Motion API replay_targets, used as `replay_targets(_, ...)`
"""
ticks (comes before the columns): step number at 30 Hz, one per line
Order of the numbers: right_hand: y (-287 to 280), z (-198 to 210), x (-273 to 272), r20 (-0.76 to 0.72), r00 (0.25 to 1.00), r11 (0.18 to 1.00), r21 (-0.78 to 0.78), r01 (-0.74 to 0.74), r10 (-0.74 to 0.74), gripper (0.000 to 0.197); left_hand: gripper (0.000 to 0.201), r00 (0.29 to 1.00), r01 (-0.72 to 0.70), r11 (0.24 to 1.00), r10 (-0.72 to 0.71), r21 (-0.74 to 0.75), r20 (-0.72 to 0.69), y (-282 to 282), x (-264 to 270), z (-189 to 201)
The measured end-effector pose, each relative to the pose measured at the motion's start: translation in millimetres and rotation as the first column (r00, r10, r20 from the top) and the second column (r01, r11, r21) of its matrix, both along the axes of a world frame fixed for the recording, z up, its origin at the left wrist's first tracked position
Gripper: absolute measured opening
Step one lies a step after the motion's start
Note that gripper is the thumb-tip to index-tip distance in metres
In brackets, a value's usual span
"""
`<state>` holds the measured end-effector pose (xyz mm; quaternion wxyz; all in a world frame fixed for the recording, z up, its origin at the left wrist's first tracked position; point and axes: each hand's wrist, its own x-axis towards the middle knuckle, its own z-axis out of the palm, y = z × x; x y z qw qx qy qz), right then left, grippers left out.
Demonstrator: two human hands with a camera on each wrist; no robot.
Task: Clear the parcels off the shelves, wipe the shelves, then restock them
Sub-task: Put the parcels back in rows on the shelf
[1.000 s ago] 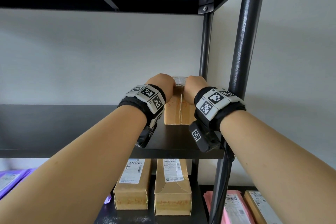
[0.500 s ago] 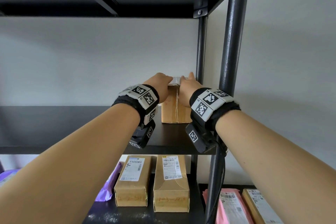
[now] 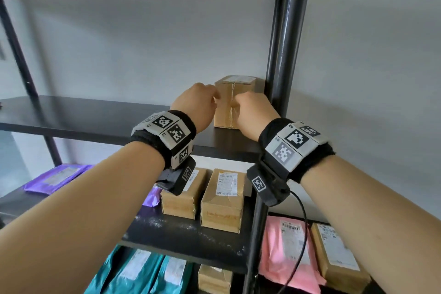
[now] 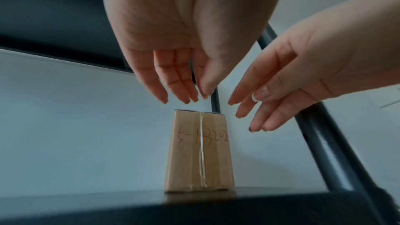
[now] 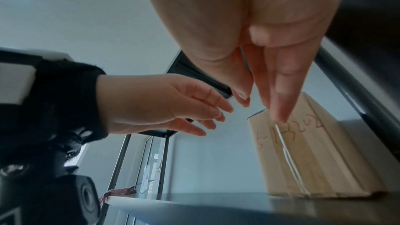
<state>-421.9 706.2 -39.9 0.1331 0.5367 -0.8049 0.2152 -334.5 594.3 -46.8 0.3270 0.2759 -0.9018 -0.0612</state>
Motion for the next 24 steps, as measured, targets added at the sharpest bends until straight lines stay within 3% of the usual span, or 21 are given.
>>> replay_targets(8, 63.3, -40.1, -4.0, 0.135, 0.991, 0.995, -0.095, 0.015, -0.002, 0.03, 0.023, 0.991, 0.114, 0.993, -0.116, 0.033, 0.06, 57.7, 17.0, -42.4)
replay_targets(17, 157.3, -100.2, -20.7, 0.262, 0.927, 0.962, 0.118, 0.245, -0.268, 0.034, 0.018, 0.91, 0.35, 0.918, -0.381, 0.187, 0.164, 130.1, 1.3, -117.9)
replay_targets(24, 227.9, -152.3, -77.1, 0.286, 0.831, 0.874, 0.259, 0.412, -0.476, 0.033, 0.023, 0.821, 0.409, 0.86, -0.493, 0.306, 0.289, 176.6, -50.5, -162.1)
